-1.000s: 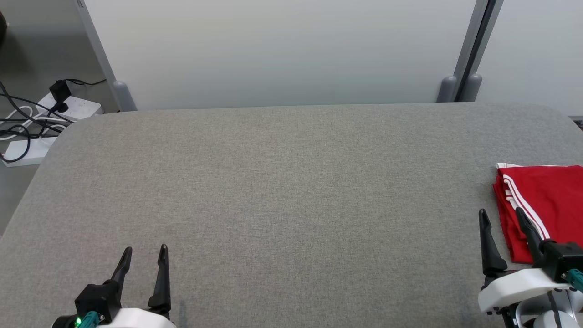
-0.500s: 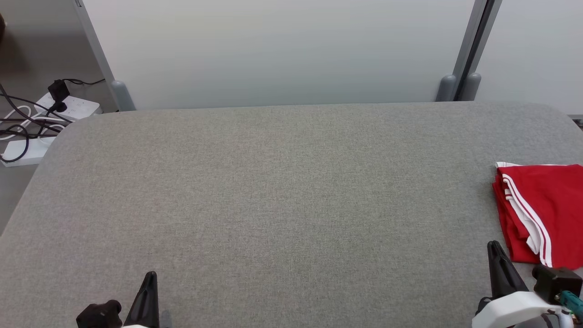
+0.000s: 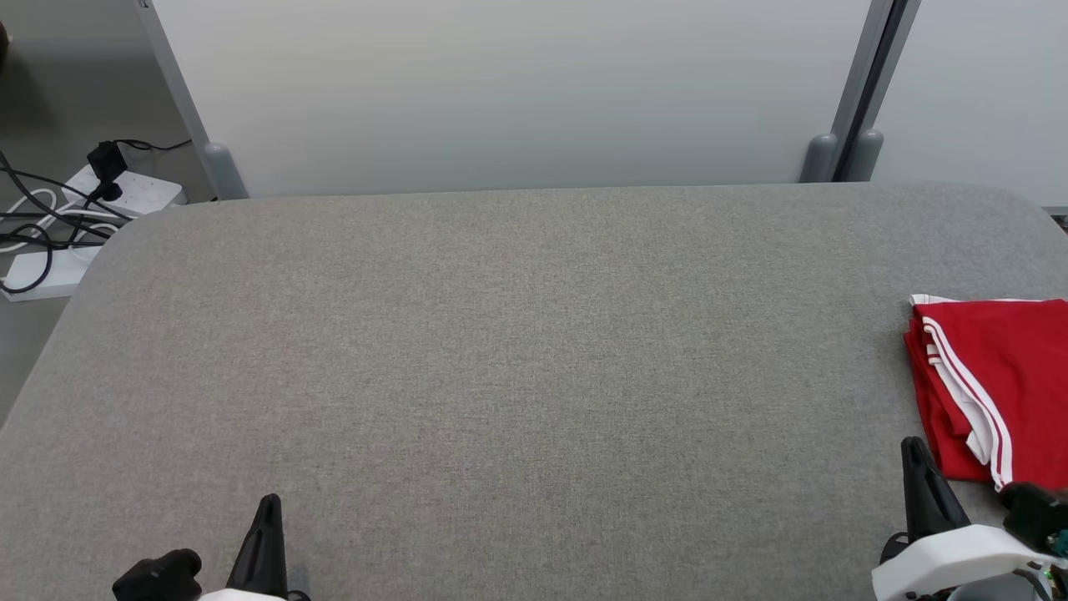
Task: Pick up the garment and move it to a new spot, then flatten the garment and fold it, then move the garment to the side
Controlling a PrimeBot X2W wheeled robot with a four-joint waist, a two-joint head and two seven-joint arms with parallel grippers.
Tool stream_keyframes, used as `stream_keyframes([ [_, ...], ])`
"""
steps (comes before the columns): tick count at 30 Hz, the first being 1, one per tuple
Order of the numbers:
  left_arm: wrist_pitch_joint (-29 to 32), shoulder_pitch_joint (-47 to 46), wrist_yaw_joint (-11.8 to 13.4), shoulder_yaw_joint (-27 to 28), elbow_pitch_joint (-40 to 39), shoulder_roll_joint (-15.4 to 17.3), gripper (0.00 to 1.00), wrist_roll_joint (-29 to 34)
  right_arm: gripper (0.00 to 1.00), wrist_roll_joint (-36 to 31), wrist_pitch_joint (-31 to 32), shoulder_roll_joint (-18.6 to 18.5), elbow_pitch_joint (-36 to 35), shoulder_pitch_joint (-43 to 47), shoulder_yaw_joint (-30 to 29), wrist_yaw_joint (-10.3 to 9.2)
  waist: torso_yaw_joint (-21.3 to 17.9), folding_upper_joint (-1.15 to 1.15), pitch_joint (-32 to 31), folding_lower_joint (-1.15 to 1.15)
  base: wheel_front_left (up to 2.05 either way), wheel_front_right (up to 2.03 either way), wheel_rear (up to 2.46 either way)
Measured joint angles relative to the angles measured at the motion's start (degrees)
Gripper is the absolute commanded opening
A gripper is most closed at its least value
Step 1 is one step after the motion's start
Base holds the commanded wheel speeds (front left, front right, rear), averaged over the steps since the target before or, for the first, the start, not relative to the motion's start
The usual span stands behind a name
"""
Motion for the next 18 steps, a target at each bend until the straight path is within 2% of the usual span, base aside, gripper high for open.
stream_keyframes([
  [18,3.03,-0.22,-0.67,0.12,-1.07,0.03,0.00,-11.65,0.00,12.24,2.91,0.08,-0.86,0.00,-0.93,-0.01,0.07,0.00,0.31,-0.01,0.00,0.00,0.00],
])
